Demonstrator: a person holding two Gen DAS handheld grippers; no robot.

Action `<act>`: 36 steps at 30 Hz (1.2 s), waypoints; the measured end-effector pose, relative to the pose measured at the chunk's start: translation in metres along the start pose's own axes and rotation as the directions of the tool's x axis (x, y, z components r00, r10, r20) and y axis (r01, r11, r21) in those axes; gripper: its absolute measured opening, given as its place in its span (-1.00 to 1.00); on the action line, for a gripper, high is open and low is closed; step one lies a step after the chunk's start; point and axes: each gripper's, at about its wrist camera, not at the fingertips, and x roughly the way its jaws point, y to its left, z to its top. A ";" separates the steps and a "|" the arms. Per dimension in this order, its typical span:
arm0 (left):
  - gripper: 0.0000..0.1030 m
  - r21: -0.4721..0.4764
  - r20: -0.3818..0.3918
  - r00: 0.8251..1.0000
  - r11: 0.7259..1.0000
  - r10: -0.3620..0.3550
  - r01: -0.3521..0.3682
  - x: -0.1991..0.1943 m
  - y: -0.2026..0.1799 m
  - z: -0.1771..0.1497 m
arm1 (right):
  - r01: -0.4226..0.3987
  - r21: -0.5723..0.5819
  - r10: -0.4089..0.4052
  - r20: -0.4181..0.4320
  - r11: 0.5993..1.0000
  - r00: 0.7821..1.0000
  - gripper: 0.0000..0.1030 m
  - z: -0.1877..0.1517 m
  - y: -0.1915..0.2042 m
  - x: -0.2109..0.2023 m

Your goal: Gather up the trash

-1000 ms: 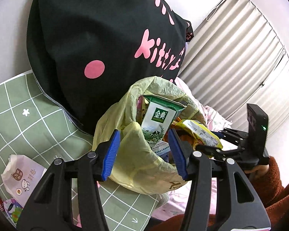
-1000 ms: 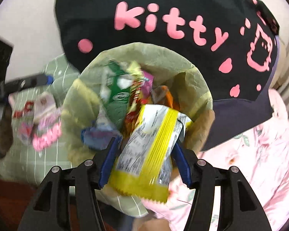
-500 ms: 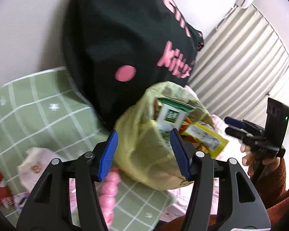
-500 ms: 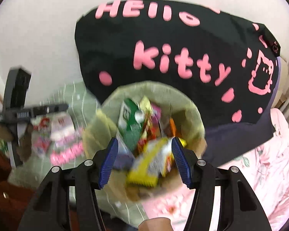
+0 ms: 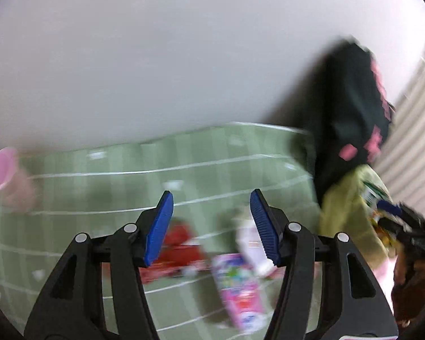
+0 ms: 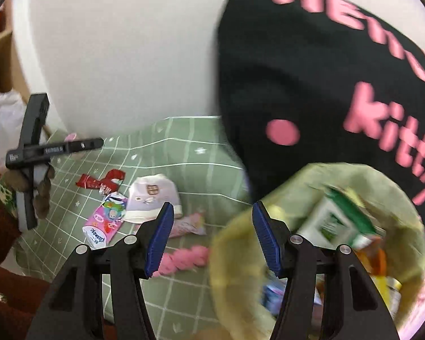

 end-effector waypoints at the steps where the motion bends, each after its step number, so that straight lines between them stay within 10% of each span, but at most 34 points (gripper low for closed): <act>1: 0.07 -0.021 0.006 1.000 1.000 0.015 -0.015 -0.003 0.009 -0.001 | -0.005 -0.010 0.005 -0.001 1.000 1.000 0.06 0.001 0.006 0.006; 14: 0.12 0.050 -0.055 0.997 0.997 0.058 -0.055 -0.014 0.024 -0.045 | -0.136 -0.156 0.113 -0.149 0.978 0.982 0.05 -0.004 0.093 0.087; 31: 0.11 0.019 -0.232 0.969 0.995 -0.089 0.096 0.026 -0.038 -0.086 | 0.005 -0.099 -0.025 -0.200 0.995 0.979 0.05 -0.012 0.046 0.120; 36: -0.53 0.006 -0.268 0.961 0.997 -0.070 0.074 0.035 -0.041 -0.091 | -0.029 -0.097 0.008 -0.214 0.995 0.977 0.05 -0.014 0.048 0.117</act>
